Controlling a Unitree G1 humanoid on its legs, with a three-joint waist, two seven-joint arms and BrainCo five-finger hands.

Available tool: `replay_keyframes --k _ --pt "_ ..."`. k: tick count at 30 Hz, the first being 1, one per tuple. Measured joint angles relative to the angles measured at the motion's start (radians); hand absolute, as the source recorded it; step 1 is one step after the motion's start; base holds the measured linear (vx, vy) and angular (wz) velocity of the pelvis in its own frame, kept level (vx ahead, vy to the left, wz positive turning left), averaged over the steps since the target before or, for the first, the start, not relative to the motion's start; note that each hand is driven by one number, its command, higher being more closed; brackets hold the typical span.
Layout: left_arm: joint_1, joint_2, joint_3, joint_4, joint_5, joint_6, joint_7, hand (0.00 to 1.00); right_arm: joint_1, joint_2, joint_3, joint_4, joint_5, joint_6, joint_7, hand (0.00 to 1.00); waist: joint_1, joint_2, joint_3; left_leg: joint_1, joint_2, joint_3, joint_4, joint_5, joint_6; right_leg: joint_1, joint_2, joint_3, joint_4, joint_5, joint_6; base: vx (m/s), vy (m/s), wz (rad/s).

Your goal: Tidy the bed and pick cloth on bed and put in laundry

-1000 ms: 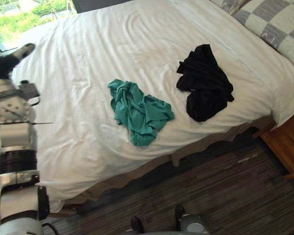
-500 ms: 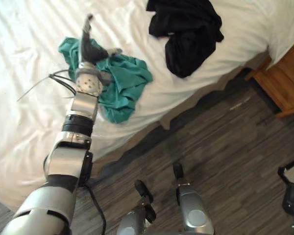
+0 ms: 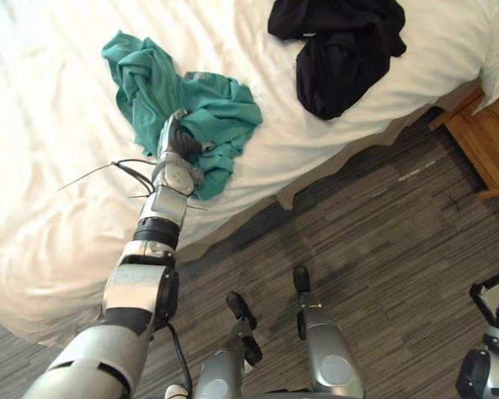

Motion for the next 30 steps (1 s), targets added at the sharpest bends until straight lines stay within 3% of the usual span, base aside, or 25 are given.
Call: replay_keyframes --k 3,6,8,11,13,16,18,22,25,30 --pt "0.020 -0.011 -0.001 -0.029 -0.005 -0.022 -0.009 1.00 -0.007 0.000 0.005 -0.014 -0.016 0.000 -0.001 0.00 0.027 -0.002 0.001 -0.014 0.000 0.008 -0.004 -0.004 0.006 -0.023 -0.002 -0.002 0.017 -0.005 0.001 0.00 -0.003 -0.01" --pt "0.123 -0.022 -0.041 -0.151 -0.090 -0.069 -0.008 1.00 -0.027 -0.029 0.056 -0.010 -0.069 0.005 -0.006 0.00 0.048 0.000 0.002 -0.026 -0.003 0.000 0.001 0.004 0.015 -0.043 -0.006 -0.009 0.042 -0.019 0.003 0.08 -0.015 0.08" --pt "0.235 -0.024 -0.092 -0.256 -0.175 -0.110 -0.009 1.00 -0.098 -0.093 0.120 0.050 -0.094 0.008 -0.006 0.00 0.046 0.011 0.004 -0.029 -0.006 -0.023 0.001 0.007 0.018 -0.043 -0.014 -0.031 0.061 -0.035 0.003 0.09 -0.013 0.30" --pt "0.440 -0.043 -0.169 -0.448 -0.320 -0.183 -0.019 1.00 -0.285 -0.261 0.265 0.246 -0.126 0.026 -0.002 0.00 0.058 0.037 0.016 -0.045 -0.006 -0.076 0.001 0.013 0.018 -0.043 -0.022 -0.071 0.082 -0.052 0.002 0.09 -0.012 0.46" --pt "0.581 -0.063 -0.236 -0.563 -0.392 -0.216 -0.045 1.00 -0.429 -0.382 0.362 0.399 -0.134 0.029 0.000 0.00 0.083 0.071 0.032 -0.062 -0.007 -0.110 0.001 0.019 0.017 -0.044 -0.030 -0.103 0.087 -0.060 -0.002 0.06 -0.014 0.43" --pt "0.777 -0.081 -0.288 -0.618 -0.476 -0.216 -0.091 1.00 -0.621 -0.471 0.496 0.572 -0.143 0.034 0.004 0.00 0.106 0.111 0.054 -0.100 -0.009 -0.152 0.001 0.031 0.024 -0.062 -0.036 -0.139 0.090 -0.061 -0.003 0.02 -0.014 0.38" --pt "0.867 -0.083 -0.289 -0.618 -0.518 -0.201 -0.107 1.00 -0.686 -0.501 0.552 0.638 -0.152 0.040 0.013 0.00 0.112 0.115 0.073 -0.116 -0.011 -0.164 0.001 0.040 0.013 -0.076 -0.041 -0.151 0.099 -0.062 -0.005 0.01 -0.017 0.29" --pt "1.019 -0.084 -0.316 -0.663 -0.634 -0.190 -0.143 1.00 -0.827 -0.583 0.675 0.815 -0.171 0.051 0.023 0.00 0.142 0.144 0.097 -0.157 -0.027 -0.198 0.001 0.057 0.024 -0.113 -0.067 -0.182 0.142 -0.074 -0.006 -0.02 -0.006 0.30" --pt "1.062 -0.081 -0.327 -0.746 -0.681 -0.200 -0.168 1.00 -0.897 -0.609 0.752 0.913 -0.170 0.049 0.043 0.00 0.159 0.145 0.096 -0.188 -0.041 -0.214 0.001 0.073 0.012 -0.146 -0.085 -0.189 0.160 -0.075 -0.005 -0.06 0.003 0.17" --pt "1.073 -0.072 -0.368 -0.805 -0.733 -0.233 -0.192 1.00 -0.963 -0.619 0.834 1.043 -0.168 0.050 0.069 0.00 0.174 0.145 0.096 -0.263 -0.072 -0.213 0.000 0.091 0.030 -0.270 -0.132 -0.177 0.271 -0.106 -0.002 -0.11 -0.003 0.14"
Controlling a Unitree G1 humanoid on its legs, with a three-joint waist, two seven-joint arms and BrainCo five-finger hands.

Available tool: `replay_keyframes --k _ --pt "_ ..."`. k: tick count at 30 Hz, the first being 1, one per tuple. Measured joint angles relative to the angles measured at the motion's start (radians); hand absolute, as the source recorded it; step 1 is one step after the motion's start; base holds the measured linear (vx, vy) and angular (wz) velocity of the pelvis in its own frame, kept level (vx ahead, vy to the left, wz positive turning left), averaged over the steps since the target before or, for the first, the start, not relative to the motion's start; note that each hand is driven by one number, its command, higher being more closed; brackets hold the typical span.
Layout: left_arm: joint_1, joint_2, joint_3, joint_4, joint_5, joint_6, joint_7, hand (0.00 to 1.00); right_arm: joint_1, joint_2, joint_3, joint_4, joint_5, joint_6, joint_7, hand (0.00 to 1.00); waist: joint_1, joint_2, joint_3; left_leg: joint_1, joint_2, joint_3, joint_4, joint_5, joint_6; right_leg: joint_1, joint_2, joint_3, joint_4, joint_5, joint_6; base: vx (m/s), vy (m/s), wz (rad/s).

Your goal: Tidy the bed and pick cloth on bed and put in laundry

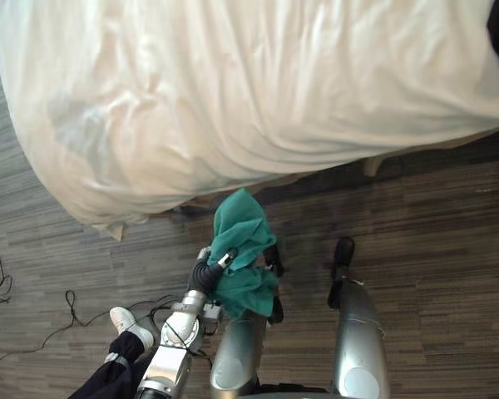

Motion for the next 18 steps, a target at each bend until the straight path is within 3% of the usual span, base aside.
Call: replay_keyframes --k 3,4,6,13,18 --pt "0.003 0.003 -0.008 -0.035 -0.025 -0.001 -0.001 1.00 -0.006 -0.005 0.012 0.004 0.019 -0.001 0.017 0.00 0.013 0.000 0.000 -0.055 -0.015 0.065 -0.007 -0.010 -0.006 -0.106 -0.040 0.023 0.089 -0.025 0.000 -0.13 -0.029 0.12" --pt "0.004 0.002 -0.008 -0.051 -0.035 -0.001 0.000 1.00 -0.018 -0.005 0.024 0.003 0.040 -0.005 0.015 1.00 0.009 0.000 0.000 -0.072 -0.008 0.139 -0.007 -0.011 -0.009 -0.141 -0.057 0.029 0.116 -0.030 -0.001 -0.13 -0.039 0.20" --pt "0.003 -0.002 -0.007 -0.079 -0.047 -0.003 -0.001 1.00 -0.075 -0.027 0.079 0.003 0.055 -0.007 0.017 1.00 0.008 0.000 0.000 -0.093 -0.013 0.217 -0.007 0.009 -0.017 -0.192 -0.084 0.045 0.164 -0.043 0.002 -0.09 -0.025 0.22" --pt "0.003 -0.045 0.014 -0.129 -0.111 -0.005 -0.037 1.00 -0.175 -0.079 0.277 0.004 0.115 -0.009 0.061 1.00 0.003 0.000 0.000 -0.112 -0.031 0.257 -0.006 0.013 -0.005 -0.237 -0.123 0.052 0.217 -0.059 0.003 -0.05 -0.016 0.12" --pt "0.004 -0.103 -0.010 -0.133 -0.114 -0.005 -0.045 1.00 -0.141 -0.068 0.284 0.004 0.156 -0.009 0.065 1.00 0.003 -0.001 -0.003 -0.098 -0.028 0.274 -0.001 0.032 0.012 -0.218 -0.129 0.041 0.228 -0.060 0.003 -0.02 -0.013 0.06"
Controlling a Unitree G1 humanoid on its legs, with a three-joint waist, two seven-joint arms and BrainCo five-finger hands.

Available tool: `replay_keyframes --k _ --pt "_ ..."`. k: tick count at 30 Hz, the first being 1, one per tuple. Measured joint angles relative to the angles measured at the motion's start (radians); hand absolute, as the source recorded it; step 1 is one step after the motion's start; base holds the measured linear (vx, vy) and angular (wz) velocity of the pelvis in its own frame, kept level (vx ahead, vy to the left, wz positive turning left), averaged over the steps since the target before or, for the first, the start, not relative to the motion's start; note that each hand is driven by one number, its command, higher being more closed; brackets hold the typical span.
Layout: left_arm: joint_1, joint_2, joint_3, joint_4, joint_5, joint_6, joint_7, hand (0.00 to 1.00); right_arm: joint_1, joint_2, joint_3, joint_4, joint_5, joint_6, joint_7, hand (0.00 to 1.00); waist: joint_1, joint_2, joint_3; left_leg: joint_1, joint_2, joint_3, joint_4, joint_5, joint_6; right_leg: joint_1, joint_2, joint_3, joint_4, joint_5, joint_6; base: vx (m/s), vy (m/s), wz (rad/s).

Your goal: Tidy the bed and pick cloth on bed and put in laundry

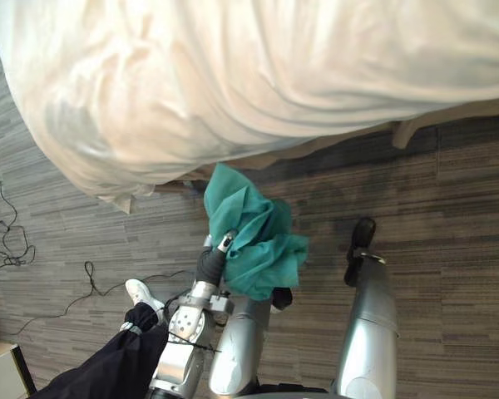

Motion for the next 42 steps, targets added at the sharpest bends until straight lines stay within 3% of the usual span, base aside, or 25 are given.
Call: replay_keyframes --k 4,6,8,10,11,12,13,15,20,26,31,34,36,37,38,39,40,42 --pt "0.000 -0.039 -0.049 0.003 0.002 0.001 0.000 1.00 0.225 0.073 -0.202 -0.049 0.064 -0.001 0.004 1.00 0.005 -0.008 -0.004 0.076 0.004 -0.008 0.000 -0.002 0.000 0.089 -0.001 -0.016 -0.009 -0.013 0.005 -0.01 -0.011 0.00" --pt "0.000 -0.044 -0.059 0.015 0.004 0.001 0.000 1.00 0.426 0.173 -0.362 -0.147 0.139 -0.009 0.004 1.00 0.001 -0.035 -0.019 0.124 0.008 -0.020 0.000 -0.005 0.003 0.149 0.000 -0.033 -0.016 -0.029 0.007 -0.02 -0.064 0.04" --pt "0.000 -0.043 -0.069 0.045 0.008 0.007 0.001 1.00 0.651 0.328 -0.509 -0.278 0.221 -0.023 0.005 1.00 -0.020 -0.072 -0.036 0.186 0.015 -0.043 0.000 -0.005 0.005 0.239 0.003 -0.066 -0.037 -0.039 0.014 0.02 -0.073 0.12" --pt "0.001 -0.040 -0.075 0.068 0.015 0.013 0.000 1.00 0.827 0.469 -0.600 -0.382 0.283 -0.027 0.006 1.00 -0.021 -0.102 -0.051 0.244 0.025 -0.062 0.000 -0.013 0.015 0.327 0.015 -0.091 -0.068 -0.041 0.017 0.04 -0.057 0.09" --pt "0.001 -0.040 -0.075 0.069 0.015 0.013 0.000 1.00 0.829 0.473 -0.601 -0.383 0.284 -0.027 0.006 1.00 -0.021 -0.102 -0.051 0.245 0.025 -0.062 0.000 -0.013 0.015 0.328 0.015 -0.091 -0.068 -0.041 0.017 0.09 -0.082 0.10" --pt "0.008 -0.033 -0.071 0.074 0.014 0.019 0.001 1.00 0.956 0.622 -0.645 -0.464 0.331 -0.039 0.014 1.00 -0.022 -0.136 -0.071 0.288 0.031 -0.080 0.001 -0.018 0.023 0.396 0.025 -0.114 -0.098 -0.040 0.020 0.09 -0.081 0.10" --pt "0.008 -0.030 -0.067 0.083 0.014 0.023 0.001 1.00 0.999 0.679 -0.650 -0.493 0.352 -0.045 0.017 1.00 -0.021 -0.145 -0.080 0.304 0.035 -0.090 0.001 -0.018 0.023 0.424 0.034 -0.119 -0.117 -0.036 0.024 0.12 -0.106 0.08" --pt "0.019 -0.030 -0.034 0.125 0.013 0.035 0.003 1.00 1.147 0.873 -0.664 -0.570 0.385 -0.060 0.034 1.00 -0.018 -0.174 -0.119 0.355 0.048 -0.121 0.001 -0.034 0.016 0.523 0.065 -0.146 -0.195 -0.019 0.033 0.11 -0.095 0.10" --pt "0.044 -0.023 -0.021 0.136 0.014 0.064 0.003 1.00 1.373 1.062 -0.692 -0.648 0.391 -0.062 0.065 1.00 -0.021 -0.198 -0.171 0.429 0.053 -0.150 -0.001 -0.071 0.027 0.667 0.083 -0.200 -0.288 0.000 0.051 0.11 -0.056 0.19" --pt "0.070 -0.020 -0.063 0.167 0.026 0.101 -0.004 1.00 1.537 1.183 -0.681 -0.649 0.391 -0.056 0.113 1.00 -0.029 -0.230 -0.282 0.476 0.040 -0.157 -0.007 -0.105 0.033 0.763 0.089 -0.223 -0.386 0.029 0.077 0.15 -0.022 0.06" --pt "0.077 -0.021 -0.073 0.167 0.044 0.117 -0.020 1.00 1.599 1.218 -0.675 -0.650 0.392 -0.053 0.146 1.00 -0.027 -0.261 -0.313 0.488 0.023 -0.181 -0.007 -0.119 0.046 0.810 0.078 -0.258 -0.414 0.040 0.092 0.11 -0.001 0.19" --pt "0.092 -0.034 -0.049 0.166 0.063 0.118 -0.017 1.00 1.655 1.228 -0.672 -0.648 0.392 -0.034 0.150 1.00 -0.023 -0.268 -0.325 0.499 -0.005 -0.246 -0.007 -0.138 0.073 0.840 0.037 -0.317 -0.345 0.036 0.097 0.12 0.021 0.58" --pt "0.115 -0.045 -0.022 0.166 0.066 0.118 -0.015 1.00 1.690 1.228 -0.656 -0.648 0.383 -0.021 0.150 1.00 -0.021 -0.268 -0.326 0.526 -0.012 -0.284 -0.007 -0.146 0.085 0.836 0.006 -0.332 -0.221 0.038 0.070 0.11 0.047 0.73" --pt "0.131 -0.044 0.007 0.164 0.078 0.118 -0.012 1.00 1.719 1.228 -0.639 -0.648 0.370 -0.014 0.152 1.00 -0.017 -0.271 -0.330 0.542 -0.014 -0.325 -0.007 -0.151 0.092 0.811 -0.017 -0.314 -0.105 0.058 0.013 0.15 0.064 0.64" --pt "0.140 -0.045 0.023 0.163 0.082 0.117 -0.007 1.00 1.731 1.234 -0.627 -0.648 0.362 -0.014 0.153 1.00 -0.017 -0.273 -0.332 0.544 -0.013 -0.343 -0.006 -0.153 0.095 0.788 -0.019 -0.284 -0.058 0.069 -0.004 0.15 0.061 0.80" --pt "0.156 -0.031 0.048 0.164 0.082 0.117 0.011 1.00 1.753 1.253 -0.608 -0.646 0.351 -0.014 0.154 1.00 -0.019 -0.272 -0.339 0.543 -0.011 -0.382 0.001 -0.152 0.095 0.739 0.006 -0.188 0.001 0.030 -0.001 0.21 0.001 0.95" --pt "0.157 -0.017 0.083 0.168 0.082 0.117 0.035 1.00 1.781 1.276 -0.574 -0.646 0.329 -0.013 0.155 1.00 -0.018 -0.291 -0.345 0.521 -0.009 -0.439 0.018 -0.150 0.096 0.711 0.083 -0.079 0.009 -0.062 0.014 0.17 -0.046 1.05" --pt "0.156 -0.017 0.099 0.171 0.079 0.117 0.056 1.00 1.803 1.292 -0.544 -0.645 0.295 -0.008 0.155 1.00 -0.017 -0.301 -0.342 0.504 -0.016 -0.509 0.036 -0.150 0.096 0.693 0.167 0.016 -0.014 -0.135 0.014 0.14 -0.094 1.25"
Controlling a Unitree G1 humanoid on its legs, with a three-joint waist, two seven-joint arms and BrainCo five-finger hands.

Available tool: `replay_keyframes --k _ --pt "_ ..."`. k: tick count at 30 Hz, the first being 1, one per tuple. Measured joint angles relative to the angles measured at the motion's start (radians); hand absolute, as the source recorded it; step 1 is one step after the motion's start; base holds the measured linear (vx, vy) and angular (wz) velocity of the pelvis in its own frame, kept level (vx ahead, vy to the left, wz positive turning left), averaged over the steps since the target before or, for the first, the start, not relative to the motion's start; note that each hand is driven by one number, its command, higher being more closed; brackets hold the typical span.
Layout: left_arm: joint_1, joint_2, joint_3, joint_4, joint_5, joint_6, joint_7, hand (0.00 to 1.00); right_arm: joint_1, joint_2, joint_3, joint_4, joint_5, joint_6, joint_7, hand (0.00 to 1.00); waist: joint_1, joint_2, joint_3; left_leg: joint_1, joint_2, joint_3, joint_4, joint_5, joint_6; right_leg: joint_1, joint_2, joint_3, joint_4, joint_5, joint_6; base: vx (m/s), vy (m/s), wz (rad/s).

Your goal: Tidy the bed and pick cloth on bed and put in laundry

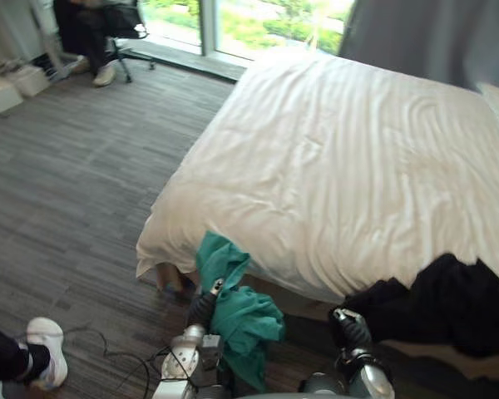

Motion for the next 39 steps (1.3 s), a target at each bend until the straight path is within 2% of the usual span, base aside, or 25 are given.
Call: replay_keyframes --k 1,2,4,6,7,8,9,11,13,15,16,17,18,19,21,22,23,25,29,31,33,35,36,37,39 --pt "0.005 -0.006 0.000 0.008 0.000 0.000 0.011 1.00 0.016 0.003 0.018 0.000 -0.024 0.004 -0.004 1.00 0.003 0.002 0.001 0.000 -0.012 -0.054 0.012 -0.001 0.001 -0.012 0.055 0.052 -0.014 -0.035 -0.004 0.08 -0.099 1.25" --pt "0.008 -0.008 0.000 0.008 -0.001 0.000 0.015 1.00 0.021 0.002 0.024 -0.001 -0.029 0.005 -0.004 1.00 0.003 0.003 0.001 0.000 -0.019 -0.074 0.017 -0.003 0.002 -0.018 0.076 0.076 -0.018 -0.044 0.001 0.04 -0.113 1.31" --pt "0.013 -0.030 0.003 0.008 -0.013 0.000 0.016 1.00 0.040 0.002 0.048 -0.022 -0.059 0.007 -0.009 1.00 0.004 0.008 0.006 -0.009 -0.054 -0.173 0.057 -0.019 0.003 -0.047 0.158 0.239 -0.036 -0.052 0.003 0.01 -0.141 1.38" --pt "0.018 -0.052 0.012 0.006 -0.030 -0.001 0.017 1.00 0.055 0.003 0.065 -0.053 -0.068 0.007 -0.012 1.00 0.008 0.012 0.010 -0.032 -0.073 -0.206 0.091 -0.041 0.006 -0.041 0.184 0.339 -0.076 -0.052 0.003 -0.06 -0.182 1.46" --pt "0.034 -0.060 0.014 -0.011 -0.053 -0.006 0.014 1.00 0.083 0.015 0.087 -0.089 -0.093 0.006 -0.019 1.00 0.025 -0.030 0.011 -0.044 -0.112 -0.187 0.100 -0.059 -0.001 -0.016 0.142 0.376 -0.165 -0.036 0.001 -0.06 -0.206 1.54" --pt "0.036 -0.068 0.016 -0.006 -0.060 -0.006 0.014 1.00 0.082 0.013 0.088 -0.082 -0.101 0.008 -0.023 1.00 0.029 -0.044 0.015 -0.045 -0.121 -0.175 0.123 -0.050 -0.006 -0.026 0.123 0.354 -0.161 -0.029 -0.009 0.09 -0.195 1.64" --pt "0.055 -0.105 0.020 -0.008 -0.074 -0.007 0.015 1.00 0.086 -0.005 0.084 -0.089 -0.116 0.012 -0.040 1.00 0.041 -0.003 0.016 -0.111 -0.089 -0.115 0.273 -0.096 -0.015 -0.016 0.111 0.282 -0.190 -0.022 -0.017 0.13 -0.130 1.09" --pt "0.081 -0.127 0.021 -0.007 -0.099 -0.008 0.015 1.00 0.087 -0.018 0.087 -0.095 -0.141 0.015 -0.054 1.00 0.061 0.048 0.030 -0.123 -0.060 -0.106 0.300 -0.154 -0.030 0.005 0.114 0.206 -0.205 0.002 -0.015 0.15 -0.087 1.00" --pt "0.110 -0.141 0.041 -0.009 -0.141 -0.005 0.032 1.00 0.082 -0.018 0.104 -0.108 -0.154 0.029 -0.065 1.00 0.094 0.062 0.035 -0.152 -0.059 -0.120 0.310 -0.160 -0.037 0.018 0.104 0.150 -0.214 0.004 -0.016 0.09 -0.071 0.89" --pt "0.108 -0.140 0.053 -0.011 -0.158 -0.004 0.039 1.00 0.084 -0.013 0.105 -0.140 -0.162 0.029 -0.079 1.00 0.096 0.066 0.036 -0.180 -0.023 -0.050 0.337 -0.186 -0.032 0.043 0.085 0.073 -0.240 0.004 -0.016 0.09 -0.032 1.13" --pt "0.104 -0.139 0.051 -0.011 -0.158 -0.004 0.040 1.00 0.089 -0.013 0.105 -0.162 -0.178 0.029 -0.085 1.00 0.098 0.063 0.038 -0.187 0.043 0.092 0.356 -0.190 -0.039 0.064 0.068 0.017 -0.244 0.004 -0.016 0.11 -0.005 1.05" --pt "0.104 -0.139 0.051 -0.010 -0.158 -0.004 0.040 1.00 0.088 -0.015 0.104 -0.165 -0.182 0.029 -0.092 1.00 0.098 0.062 0.039 -0.184 0.076 0.165 0.355 -0.189 -0.039 0.074 0.059 -0.006 -0.244 0.001 -0.016 0.19 0.080 1.29" --pt "0.103 -0.139 0.050 -0.008 -0.159 -0.004 0.041 1.00 0.066 -0.020 0.101 -0.161 -0.196 0.029 -0.103 1.00 0.101 0.064 0.039 -0.157 0.109 0.300 0.346 -0.181 -0.036 0.098 0.032 -0.036 -0.242 -0.010 0.001 0.18 0.155 0.74" --pt "0.106 -0.139 0.045 -0.007 -0.162 -0.005 0.042 1.00 0.055 -0.019 0.102 -0.157 -0.203 0.029 -0.103 1.00 0.112 0.058 0.039 -0.152 0.094 0.306 0.336 -0.181 -0.034 0.101 0.020 -0.038 -0.245 -0.013 0.006 0.15 0.146 0.55" --pt "0.104 -0.135 0.045 0.017 -0.176 -0.009 0.046 1.00 0.039 -0.017 0.099 -0.143 -0.213 0.028 -0.103 1.00 0.106 0.050 0.037 -0.138 0.054 0.283 0.302 -0.164 -0.018 0.119 0.003 -0.045 -0.272 -0.013 0.017 0.11 0.121 0.43" --pt "0.080 -0.128 0.027 0.053 -0.176 -0.007 0.046 1.00 0.039 -0.015 0.090 -0.129 -0.215 0.028 -0.101 1.00 0.105 0.049 0.037 -0.127 0.016 0.253 0.264 -0.147 -0.004 0.149 -0.012 -0.051 -0.314 0.001 0.039 0.16 0.181 0.72" --pt "0.073 -0.123 0.014 0.061 -0.176 -0.007 0.046 1.00 0.036 -0.014 0.085 -0.111 -0.215 0.030 -0.100 1.00 0.105 0.049 0.037 -0.121 -0.001 0.239 0.248 -0.140 0.004 0.165 -0.019 -0.054 -0.333 0.007 0.047 0.12 0.150 0.69" --pt "0.073 -0.113 -0.007 0.063 -0.176 -0.007 0.045 1.00 0.030 -0.008 0.073 -0.079 -0.216 0.033 -0.098 1.00 0.107 0.048 0.037 -0.107 -0.024 0.218 0.224 -0.131 0.015 0.189 -0.030 -0.067 -0.351 0.020 0.061 0.08 0.125 0.45" --pt "0.073 -0.083 -0.021 0.067 -0.174 -0.006 0.042 1.00 0.020 -0.005 0.062 -0.070 -0.235 0.035 -0.097 1.00 0.106 0.039 0.039 -0.073 -0.056 0.163 0.146 -0.084 0.024 0.210 -0.043 -0.105 -0.340 0.047 0.064 0.02 0.063 0.42" --pt "0.073 -0.070 -0.038 0.067 -0.165 0.000 0.036 1.00 0.021 -0.006 0.051 -0.057 -0.247 0.035 -0.096 1.00 0.102 0.034 0.042 -0.051 -0.067 0.130 0.104 -0.075 0.023 0.194 -0.058 -0.110 -0.270 0.048 0.064 -0.05 0.039 0.45" --pt "0.066 -0.062 -0.045 0.069 -0.145 0.007 0.035 1.00 0.026 -0.008 0.033 -0.028 -0.248 0.040 -0.097 1.00 0.103 0.026 0.046 -0.014 -0.071 0.121 0.045 -0.081 0.024 0.145 -0.085 -0.115 -0.108 0.056 0.050 -0.08 0.057 0.49" --pt "0.060 -0.055 -0.046 0.073 -0.130 0.011 0.035 1.00 0.038 -0.009 0.035 -0.028 -0.251 0.040 -0.097 1.00 0.094 0.020 0.048 0.023 -0.070 0.116 0.016 -0.081 0.023 0.085 -0.103 -0.103 0.034 0.085 -0.003 0.04 0.028 0.46" --pt "0.058 -0.046 -0.034 0.074 -0.120 0.012 0.038 1.00 0.040 -0.004 0.039 -0.021 -0.256 0.040 -0.097 1.00 0.080 0.022 0.054 0.018 -0.069 0.077 0.026 -0.057 0.017 0.032 -0.072 -0.047 0.104 0.024 0.006 0.09 0.015 0.43" --pt "0.058 -0.038 -0.030 0.076 -0.114 0.012 0.039 1.00 0.042 0.003 0.043 -0.022 -0.256 0.040 -0.096 1.00 0.073 0.017 0.053 0.016 -0.067 0.061 0.029 -0.056 0.016 0.018 -0.043 -0.015 0.104 -0.005 0.015 0.10 0.000 0.65" --pt "0.046 -0.032 -0.033 0.088 -0.105 0.012 0.049 1.00 0.058 0.004 0.045 -0.024 -0.254 0.038 -0.098 1.00 0.041 0.019 0.055 0.011 -0.063 0.005 0.042 -0.055 0.014 -0.008 0.066 0.086 0.020 -0.066 0.039 0.06 -0.020 0.86"
